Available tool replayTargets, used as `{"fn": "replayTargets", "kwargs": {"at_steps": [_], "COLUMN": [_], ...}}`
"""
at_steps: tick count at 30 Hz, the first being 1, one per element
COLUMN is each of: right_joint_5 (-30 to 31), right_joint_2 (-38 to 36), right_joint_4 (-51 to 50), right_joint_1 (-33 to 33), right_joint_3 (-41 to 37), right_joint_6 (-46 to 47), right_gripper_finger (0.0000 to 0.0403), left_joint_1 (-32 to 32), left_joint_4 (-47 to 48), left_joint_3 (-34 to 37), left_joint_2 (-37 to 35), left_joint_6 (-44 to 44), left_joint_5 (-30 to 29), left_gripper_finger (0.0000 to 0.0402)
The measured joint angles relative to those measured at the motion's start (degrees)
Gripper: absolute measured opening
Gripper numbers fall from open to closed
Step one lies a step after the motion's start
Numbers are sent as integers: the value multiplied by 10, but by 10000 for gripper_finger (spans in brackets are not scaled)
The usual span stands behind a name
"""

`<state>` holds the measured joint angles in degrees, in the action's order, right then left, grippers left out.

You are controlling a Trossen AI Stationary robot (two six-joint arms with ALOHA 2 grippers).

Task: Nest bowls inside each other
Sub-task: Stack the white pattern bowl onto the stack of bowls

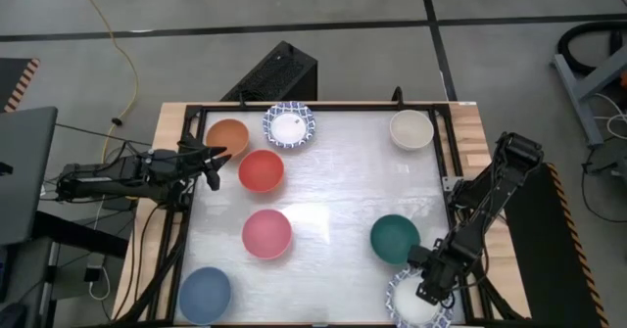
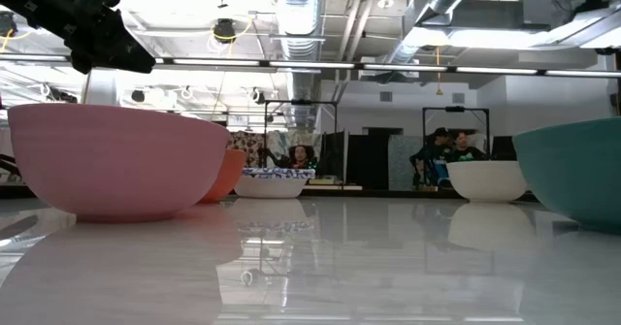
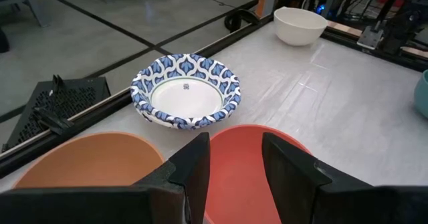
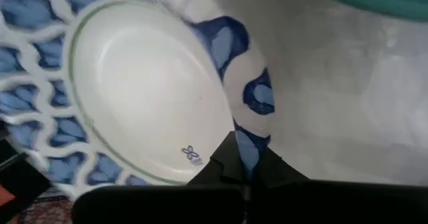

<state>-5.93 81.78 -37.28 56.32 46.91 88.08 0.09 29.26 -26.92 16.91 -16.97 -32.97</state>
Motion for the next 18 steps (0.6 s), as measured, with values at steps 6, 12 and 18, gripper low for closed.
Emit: {"fn": "replayTargets", "kwargs": {"at_steps": [6,12,18], "right_joint_5": [0,0,0], "right_joint_2": [0,0,0], "right_joint_4": [-2,-2,-2], "right_joint_1": [-19,-41,-84], "right_joint_3": [23,44,63], "right_joint_6": [-21,-48,-85], "right_gripper_finger": [10,10,10], "left_joint_1": [0,0,0], "left_joint_4": [0,0,0], "left_joint_3": [0,0,0], "left_joint_2": [0,0,0], "left_joint_6": [0,0,0], "left_joint_5": [0,0,0], "left_gripper_finger": [126,126,126]}}
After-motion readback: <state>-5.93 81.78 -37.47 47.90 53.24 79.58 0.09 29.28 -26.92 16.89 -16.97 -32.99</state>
